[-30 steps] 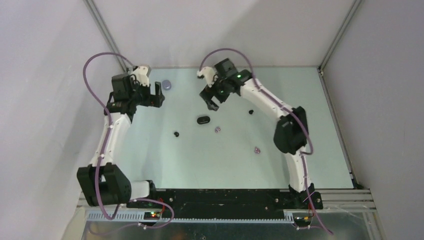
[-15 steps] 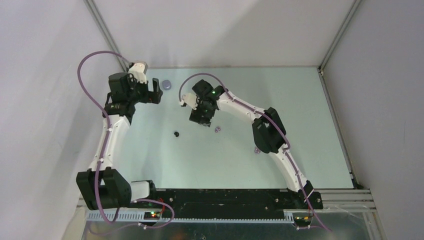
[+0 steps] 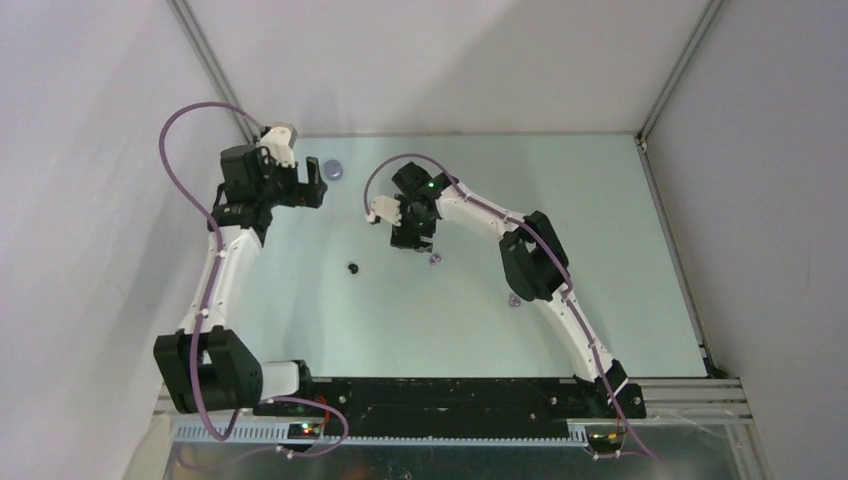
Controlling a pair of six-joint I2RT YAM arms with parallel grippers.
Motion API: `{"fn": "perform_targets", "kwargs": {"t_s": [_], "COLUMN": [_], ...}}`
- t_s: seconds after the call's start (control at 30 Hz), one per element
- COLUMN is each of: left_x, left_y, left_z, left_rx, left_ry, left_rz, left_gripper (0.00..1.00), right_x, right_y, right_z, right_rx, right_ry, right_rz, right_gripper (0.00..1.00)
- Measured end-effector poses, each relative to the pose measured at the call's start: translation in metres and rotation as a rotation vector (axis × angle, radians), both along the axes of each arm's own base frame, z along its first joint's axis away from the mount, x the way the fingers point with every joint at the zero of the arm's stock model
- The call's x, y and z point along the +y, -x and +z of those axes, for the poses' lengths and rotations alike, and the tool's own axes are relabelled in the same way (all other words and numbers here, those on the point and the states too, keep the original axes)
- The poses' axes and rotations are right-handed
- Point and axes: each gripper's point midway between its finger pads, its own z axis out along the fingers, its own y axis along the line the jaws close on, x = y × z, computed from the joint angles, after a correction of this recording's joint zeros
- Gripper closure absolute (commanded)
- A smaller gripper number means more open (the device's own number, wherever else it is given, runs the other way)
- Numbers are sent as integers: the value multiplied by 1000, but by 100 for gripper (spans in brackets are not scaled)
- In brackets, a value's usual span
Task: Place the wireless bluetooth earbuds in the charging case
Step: Pick up the charging case from the center of the board.
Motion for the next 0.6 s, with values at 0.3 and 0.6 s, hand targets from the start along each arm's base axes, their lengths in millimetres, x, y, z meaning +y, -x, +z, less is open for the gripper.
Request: {"fn": "perform_targets", "kwargs": {"t_s": [0.3, 0.6], "left_x": [1, 4], "left_y": [-3, -4], "left_z": [-14, -17], "left_rx": [40, 52], "left_ry": [4, 9], "left_rz": [3, 10], "left_gripper": [1, 1], "right_x": [17, 22], "right_y": [6, 17], "right_z": [-3, -5], "right_rx": [30, 44], "right_ry": [-41, -32], "right_rz": [100, 178], "right_gripper": [31, 70]}}
